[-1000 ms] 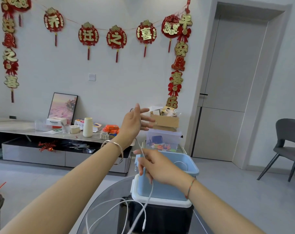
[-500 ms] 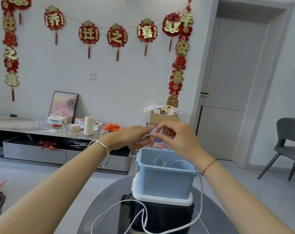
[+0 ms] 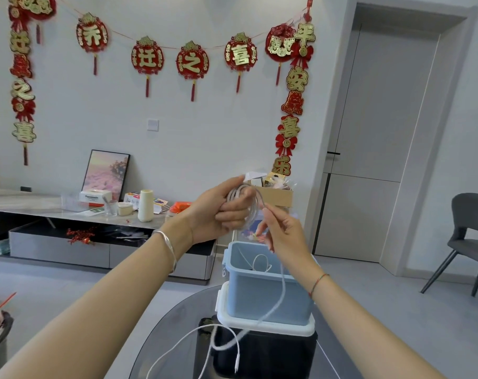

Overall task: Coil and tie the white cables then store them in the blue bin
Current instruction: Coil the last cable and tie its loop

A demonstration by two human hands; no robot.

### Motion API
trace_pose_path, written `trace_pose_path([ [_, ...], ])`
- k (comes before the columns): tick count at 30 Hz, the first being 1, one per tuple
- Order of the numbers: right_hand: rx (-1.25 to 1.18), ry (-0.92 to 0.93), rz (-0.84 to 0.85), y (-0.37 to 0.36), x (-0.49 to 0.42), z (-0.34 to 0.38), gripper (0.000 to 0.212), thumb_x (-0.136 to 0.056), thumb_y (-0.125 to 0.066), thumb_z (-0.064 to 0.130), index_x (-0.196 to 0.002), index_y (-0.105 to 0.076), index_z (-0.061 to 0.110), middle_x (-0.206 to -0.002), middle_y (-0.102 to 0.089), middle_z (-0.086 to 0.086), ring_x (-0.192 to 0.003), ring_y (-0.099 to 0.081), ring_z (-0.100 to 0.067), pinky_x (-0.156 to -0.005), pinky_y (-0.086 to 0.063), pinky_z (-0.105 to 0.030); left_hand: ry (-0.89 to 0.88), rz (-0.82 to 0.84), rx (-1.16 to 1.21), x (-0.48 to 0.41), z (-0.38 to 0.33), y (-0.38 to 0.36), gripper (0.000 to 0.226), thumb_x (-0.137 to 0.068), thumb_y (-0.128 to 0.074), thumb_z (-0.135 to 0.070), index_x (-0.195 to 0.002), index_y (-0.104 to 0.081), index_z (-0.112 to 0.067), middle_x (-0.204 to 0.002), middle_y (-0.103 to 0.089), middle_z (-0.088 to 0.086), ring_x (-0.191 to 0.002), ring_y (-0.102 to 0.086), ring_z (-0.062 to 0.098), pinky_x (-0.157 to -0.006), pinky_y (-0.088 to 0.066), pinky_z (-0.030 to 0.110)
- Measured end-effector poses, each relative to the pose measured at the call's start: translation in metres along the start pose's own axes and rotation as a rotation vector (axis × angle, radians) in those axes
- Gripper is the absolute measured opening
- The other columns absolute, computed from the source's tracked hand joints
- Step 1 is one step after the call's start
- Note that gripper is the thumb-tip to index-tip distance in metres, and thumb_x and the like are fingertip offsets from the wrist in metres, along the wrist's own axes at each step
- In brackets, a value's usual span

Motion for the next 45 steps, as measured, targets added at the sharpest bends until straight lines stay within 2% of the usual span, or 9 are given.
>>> trace_pose_path([
  [13,0.156,-0.322,0.44,-0.036,0.032,0.0,0.038,-0.101,-0.034,0.009,-0.138,-0.032,0.015,-0.075,-0.059,-0.001,-0.039,-0.044,-0.008,-0.042,-0.04,-0.019,-0.337,-0.563,-0.419,-0.035,0.011,0.021,0.061,-0.101,-0.014,-0.048,-0.122,-0.057,-0.009,-0.082,-0.073,-0.002,-0.06,-0.068,0.009,-0.054,-0.051,0.016],
  [18,-0.325,-0.557,0.384,-0.033,0.033,0.011,0.019,-0.096,-0.046,0.002,-0.111,-0.057,0.006,-0.069,-0.059,-0.003,-0.067,-0.069,-0.014,-0.065,-0.057,-0.023,-0.391,-0.631,-0.692,-0.029,0.019,0.03,0.044,-0.102,-0.025,-0.04,-0.127,-0.049,-0.012,-0.09,-0.072,0.004,-0.066,-0.069,0.014,-0.059,-0.053,0.019],
  [21,-0.48,-0.641,0.329,-0.027,0.031,0.014,0.017,-0.098,-0.043,0.004,-0.105,-0.059,0.005,-0.055,-0.045,0.002,-0.049,-0.058,-0.011,-0.064,-0.058,-0.028,-0.33,-0.645,-1.058,-0.025,0.021,0.037,0.046,-0.101,-0.033,-0.037,-0.119,-0.054,0.0,-0.082,-0.072,0.0,-0.062,-0.068,0.017,-0.06,-0.054,0.022],
  [24,-0.137,-0.573,0.307,-0.013,0.025,0.014,0.02,-0.099,-0.046,0.013,-0.112,-0.061,0.008,-0.056,-0.033,0.004,-0.04,-0.033,-0.007,-0.045,-0.042,-0.019,-0.154,-0.503,-1.402,-0.019,0.023,0.04,0.047,-0.101,-0.034,-0.035,-0.11,-0.054,0.006,-0.081,-0.072,0.006,-0.048,-0.061,0.007,-0.058,-0.048,0.02],
  [26,0.279,-0.359,0.279,-0.004,0.017,0.015,0.02,-0.097,-0.051,0.018,-0.109,-0.065,0.011,-0.066,-0.052,0.002,-0.051,-0.045,-0.013,-0.049,-0.041,-0.02,-0.059,-0.439,-1.543,-0.015,0.024,0.039,0.043,-0.101,-0.03,-0.034,-0.101,-0.059,-0.002,-0.078,-0.068,0.01,-0.045,-0.053,0.002,-0.055,-0.041,0.016],
  [29,0.567,0.021,0.203,0.008,0.009,0.02,0.014,-0.093,-0.058,0.021,-0.098,-0.069,0.014,-0.083,-0.067,-0.002,-0.076,-0.06,-0.023,-0.073,-0.051,-0.035,0.052,-0.396,-1.402,-0.009,0.026,0.039,0.06,-0.103,-0.023,-0.04,-0.062,-0.064,-0.024,-0.044,-0.05,-0.006,-0.037,-0.043,0.003,-0.053,-0.036,0.019],
  [32,0.454,0.177,0.17,0.014,0.006,0.025,0.007,-0.087,-0.066,0.022,-0.087,-0.067,0.014,-0.07,-0.062,-0.004,-0.055,-0.048,-0.022,-0.058,-0.045,-0.034,0.284,-0.272,-1.058,-0.005,0.031,0.042,0.066,-0.103,-0.017,-0.044,-0.074,-0.066,-0.011,-0.041,-0.029,-0.006,-0.036,-0.024,0.01,-0.039,-0.025,0.019],
  [38,0.163,0.135,0.124,0.018,-0.006,0.03,0.022,-0.071,-0.075,0.028,-0.076,-0.064,0.01,-0.071,-0.059,-0.02,-0.059,-0.046,-0.02,-0.055,-0.039,-0.022,0.514,0.077,-0.473,0.006,0.025,0.026,0.067,-0.097,-0.013,-0.053,-0.059,-0.054,-0.016,-0.037,-0.018,-0.01,-0.031,-0.012,0.004,-0.033,-0.016,0.014],
  [45,-0.059,-0.014,-0.003,0.009,-0.006,0.017,0.028,-0.095,-0.049,0.027,-0.077,-0.063,0.011,-0.045,-0.044,0.011,-0.039,-0.034,-0.001,-0.042,-0.029,-0.012,0.303,0.354,0.085,-0.001,0.019,0.015,0.045,-0.098,-0.036,-0.04,-0.067,-0.055,-0.015,-0.045,-0.025,-0.007,-0.035,-0.022,0.008,-0.035,-0.024,0.016],
])
Point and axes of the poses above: each hand's wrist, its own x-axis away from the middle knuckle, its own y-axis out of the back of the hand, z = x × y, the point moved 2 cm from there along -x, towards the middle knuckle
